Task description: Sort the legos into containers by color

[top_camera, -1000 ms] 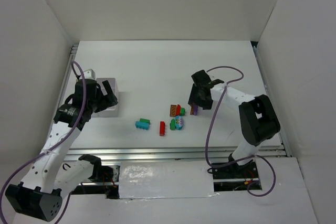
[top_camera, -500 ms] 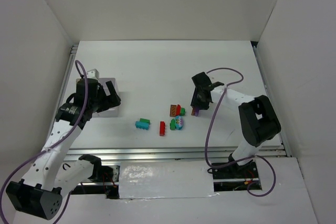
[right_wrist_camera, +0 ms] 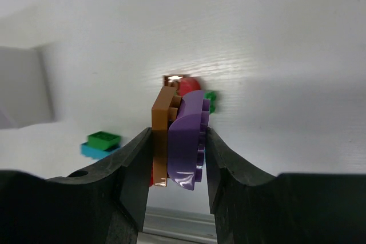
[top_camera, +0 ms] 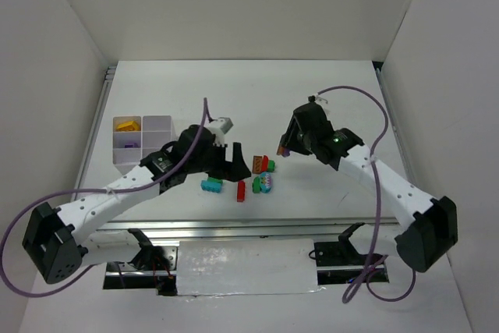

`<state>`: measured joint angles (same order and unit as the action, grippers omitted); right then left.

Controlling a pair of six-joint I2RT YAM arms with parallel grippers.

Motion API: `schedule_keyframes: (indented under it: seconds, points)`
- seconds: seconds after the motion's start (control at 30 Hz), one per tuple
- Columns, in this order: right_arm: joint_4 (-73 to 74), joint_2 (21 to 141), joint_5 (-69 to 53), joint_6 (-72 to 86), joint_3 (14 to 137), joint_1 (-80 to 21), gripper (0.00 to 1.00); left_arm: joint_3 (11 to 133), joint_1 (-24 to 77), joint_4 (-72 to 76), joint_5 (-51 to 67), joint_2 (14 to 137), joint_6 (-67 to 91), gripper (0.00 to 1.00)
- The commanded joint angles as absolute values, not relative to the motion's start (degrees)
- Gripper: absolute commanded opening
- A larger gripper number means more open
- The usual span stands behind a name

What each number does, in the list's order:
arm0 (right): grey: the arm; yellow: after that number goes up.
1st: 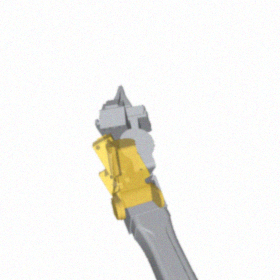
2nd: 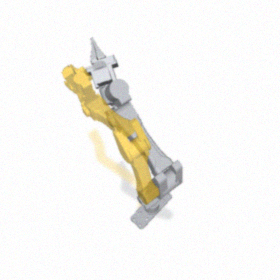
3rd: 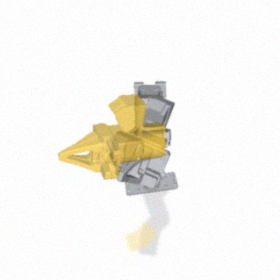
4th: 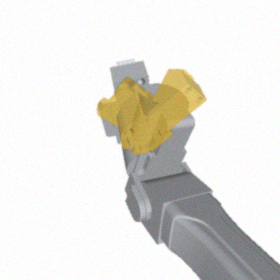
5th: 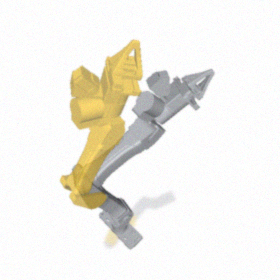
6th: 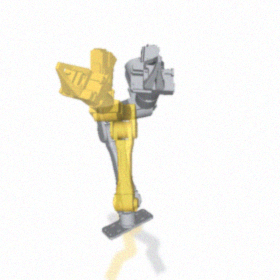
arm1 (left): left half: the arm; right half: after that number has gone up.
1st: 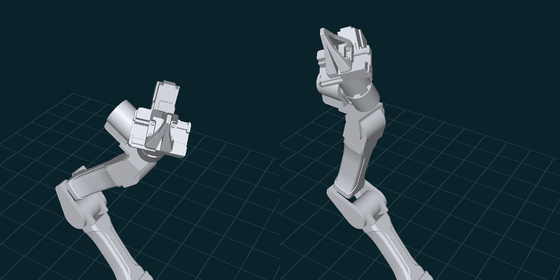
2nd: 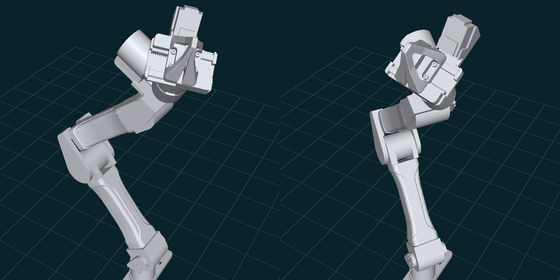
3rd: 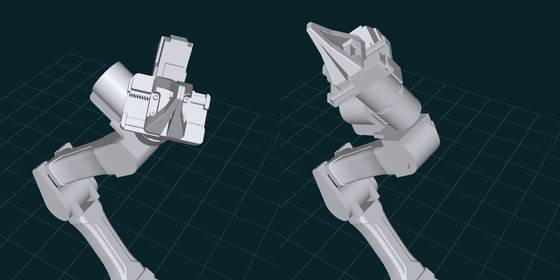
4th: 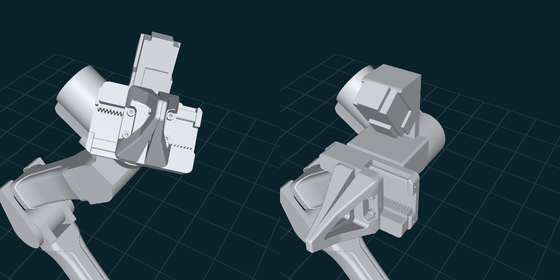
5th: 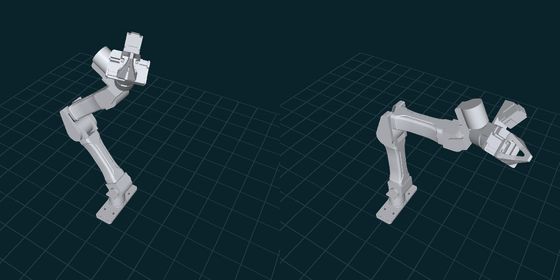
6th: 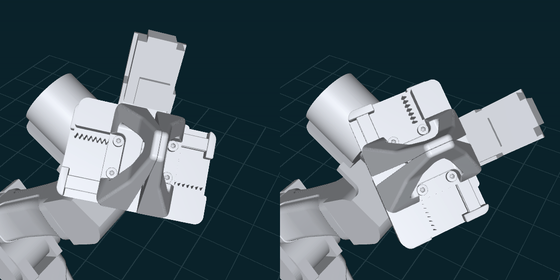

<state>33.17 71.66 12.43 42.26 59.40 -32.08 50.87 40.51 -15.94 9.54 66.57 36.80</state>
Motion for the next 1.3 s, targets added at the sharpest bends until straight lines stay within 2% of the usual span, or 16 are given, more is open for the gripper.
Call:
schedule_keyframes:
  seconds: [0.0,0.3,0.57,0.63,0.67,0.73,0.77,0.8,0.9,0.93,0.97,1.0,1.03,1.07,1.1,1.27]
  points:
    - [37.26,66.10,15.20,45.52,64.15,-35.41,0.00,55.36,45.95,-3.88,11.44,69.07,37.00,0.97]
    - [38.94,60.56,15.64,48.60,65.39,-41.92,0.00,60.29,50.36,4.30,6.86,75.06,38.85,0.96]
    - [35.69,57.66,14.50,51.59,64.16,-44.29,0.00,59.94,50.80,8.60,4.57,76.55,40.43,0.85]
    - [35.33,57.74,14.68,52.03,64.16,-44.56,0.00,60.38,50.71,8.79,5.27,77.60,40.69,0.76]
    - [35.16,57.66,14.68,52.12,64.16,-44.82,0.00,60.55,50.80,8.96,5.97,77.87,40.69,0.66]
    - [34.63,57.48,14.59,52.29,63.99,-45.00,0.00,60.73,50.80,8.96,6.24,78.48,40.78,0.58]
    - [34.37,57.48,13.98,52.12,63.90,-45.26,0.00,60.73,50.80,8.96,6.24,78.49,40.69,0.49]
    - [34.28,57.48,13.63,52.03,63.98,-45.44,0.00,60.65,50.80,9.14,5.89,78.49,40.69,0.31]
    - [32.45,56.87,10.74,51.59,63.46,-45.26,0.00,60.91,50.80,8.70,5.71,77.78,39.99,0.00]
    - [31.21,56.17,9.59,50.72,61.80,-45.26,0.03,60.82,50.80,8.79,5.80,77.09,39.82,0.00]
    - [29.98,55.47,8.97,50.28,61.09,-45.26,0.13,60.56,50.80,9.05,6.24,76.65,39.55,0.00]
    - [28.23,53.54,8.53,49.32,60.30,-45.35,0.56,60.30,50.80,9.49,6.68,75.42,39.03,0.00]
    - [27.69,52.39,8.87,48.96,58.90,-45.00,0.75,59.51,50.80,9.58,7.20,74.63,38.85,0.00]
    - [27.51,51.16,9.66,48.35,58.54,-44.91,0.86,59.15,50.80,9.58,7.56,73.92,38.50,0.00]
    - [26.81,48.28,10.63,46.43,58.01,-44.56,0.92,58.80,50.71,9.49,7.82,72.35,38.06,0.00]
    - [21.89,37.99,3.71,39.04,53.53,-40.44,0.93,56.69,50.10,9.23,14.84,67.95,36.65,0.00]
